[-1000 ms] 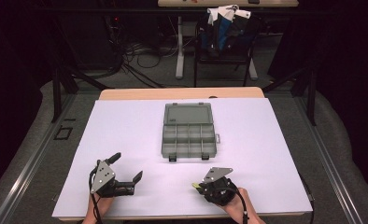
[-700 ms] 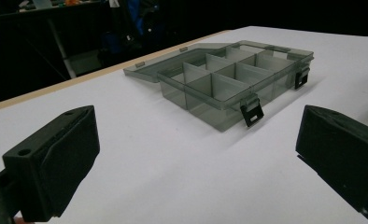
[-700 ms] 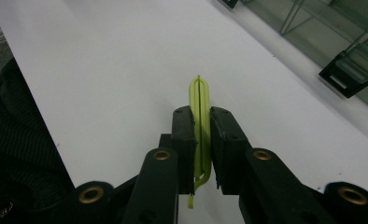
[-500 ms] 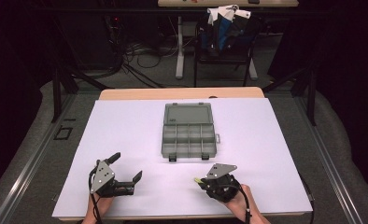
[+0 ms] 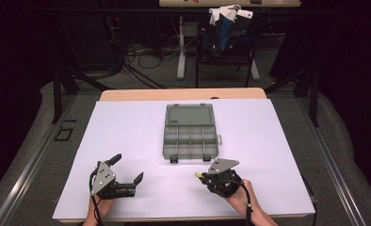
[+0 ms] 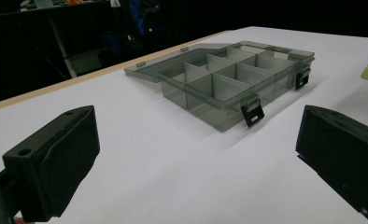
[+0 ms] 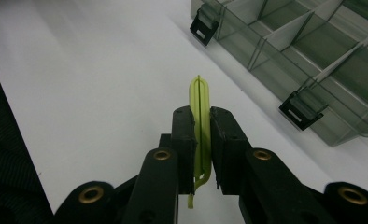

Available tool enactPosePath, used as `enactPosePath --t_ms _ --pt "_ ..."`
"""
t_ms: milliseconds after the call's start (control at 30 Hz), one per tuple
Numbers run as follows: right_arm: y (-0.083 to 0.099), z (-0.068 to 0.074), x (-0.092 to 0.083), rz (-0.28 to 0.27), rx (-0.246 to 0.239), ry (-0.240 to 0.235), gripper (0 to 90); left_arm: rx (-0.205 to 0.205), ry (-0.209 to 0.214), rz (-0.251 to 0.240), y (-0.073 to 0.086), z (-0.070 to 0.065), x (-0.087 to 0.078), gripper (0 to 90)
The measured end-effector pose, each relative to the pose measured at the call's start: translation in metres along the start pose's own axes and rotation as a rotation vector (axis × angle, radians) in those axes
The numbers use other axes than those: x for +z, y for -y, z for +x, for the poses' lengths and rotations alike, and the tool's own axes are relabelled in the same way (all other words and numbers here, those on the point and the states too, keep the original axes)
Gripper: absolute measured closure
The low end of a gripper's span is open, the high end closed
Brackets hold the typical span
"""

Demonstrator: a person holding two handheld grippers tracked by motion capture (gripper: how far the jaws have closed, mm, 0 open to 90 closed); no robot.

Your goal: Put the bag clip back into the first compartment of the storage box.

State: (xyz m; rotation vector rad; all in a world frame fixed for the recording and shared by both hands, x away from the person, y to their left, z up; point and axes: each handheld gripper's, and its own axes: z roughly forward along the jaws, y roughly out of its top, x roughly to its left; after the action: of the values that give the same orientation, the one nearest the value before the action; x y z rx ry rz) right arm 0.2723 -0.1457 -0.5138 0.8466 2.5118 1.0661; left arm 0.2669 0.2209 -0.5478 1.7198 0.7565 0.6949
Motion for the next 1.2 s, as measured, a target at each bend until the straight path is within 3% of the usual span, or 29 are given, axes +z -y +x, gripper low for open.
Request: enactPosePath --t_ms 233,1200 --pt "-0.006 -0.005 0.002 -0.032 -0.008 0.01 80.9 0.002 0.0 -0.002 0.0 0.0 0.0 0.0" --pt "-0.032 -0.029 0.009 -0.042 -0.01 0.023 80.9 0.002 0.001 -0.002 0.0 0.0 0.0 0.0"
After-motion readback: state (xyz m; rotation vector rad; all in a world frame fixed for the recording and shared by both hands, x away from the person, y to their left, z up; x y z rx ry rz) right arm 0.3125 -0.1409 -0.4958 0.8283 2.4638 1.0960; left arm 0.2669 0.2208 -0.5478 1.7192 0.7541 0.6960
